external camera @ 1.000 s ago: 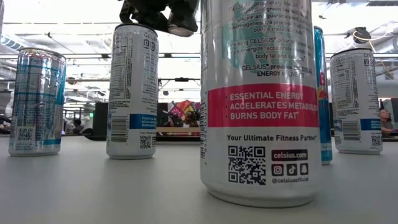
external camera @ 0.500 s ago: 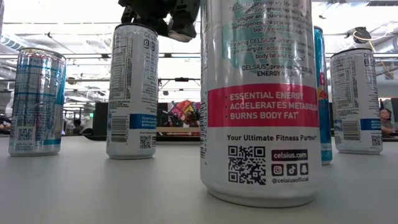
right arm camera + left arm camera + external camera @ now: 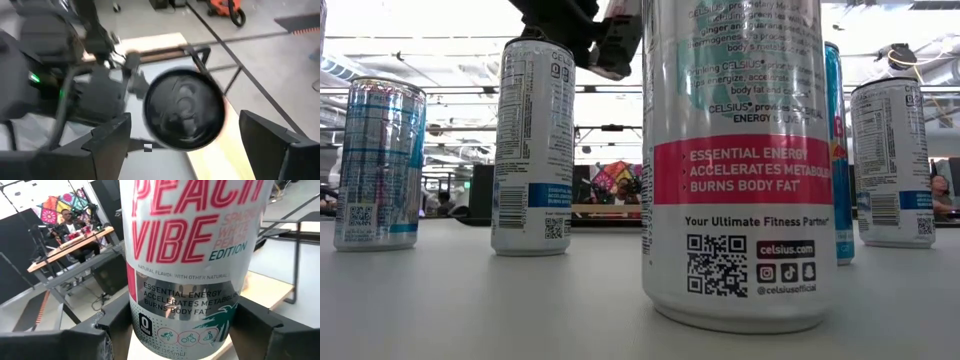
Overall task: Place canned beverage on shelf
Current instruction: Put the top white pink soda can on the shelf
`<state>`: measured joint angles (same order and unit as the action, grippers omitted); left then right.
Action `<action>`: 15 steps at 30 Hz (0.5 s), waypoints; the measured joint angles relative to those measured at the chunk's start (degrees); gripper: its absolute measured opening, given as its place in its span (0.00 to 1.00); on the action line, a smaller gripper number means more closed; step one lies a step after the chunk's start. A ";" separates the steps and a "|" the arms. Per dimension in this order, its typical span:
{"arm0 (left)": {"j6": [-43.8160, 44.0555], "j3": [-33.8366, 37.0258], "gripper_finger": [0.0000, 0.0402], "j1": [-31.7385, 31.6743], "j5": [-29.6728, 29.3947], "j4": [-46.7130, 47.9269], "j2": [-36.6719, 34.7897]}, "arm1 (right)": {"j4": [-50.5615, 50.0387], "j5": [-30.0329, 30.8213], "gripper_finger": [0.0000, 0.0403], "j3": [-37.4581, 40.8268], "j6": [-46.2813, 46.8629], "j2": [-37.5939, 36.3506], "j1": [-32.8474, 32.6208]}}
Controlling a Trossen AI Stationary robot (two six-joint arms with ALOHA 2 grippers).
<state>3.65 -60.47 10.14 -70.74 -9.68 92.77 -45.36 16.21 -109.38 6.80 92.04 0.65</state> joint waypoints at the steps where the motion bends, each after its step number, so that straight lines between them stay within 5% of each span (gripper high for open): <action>1: -0.11 0.00 0.63 -0.28 -0.01 0.05 0.00 | 0.30 -0.04 0.76 0.04 -0.34 0.42 0.15; 15: -1.19 0.00 0.63 -0.75 0.07 3.24 0.00 | 2.90 0.11 0.69 0.13 -2.14 3.33 0.59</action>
<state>2.46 -60.47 9.39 -70.67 -6.44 92.77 -42.46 16.32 -109.25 4.65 95.37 1.24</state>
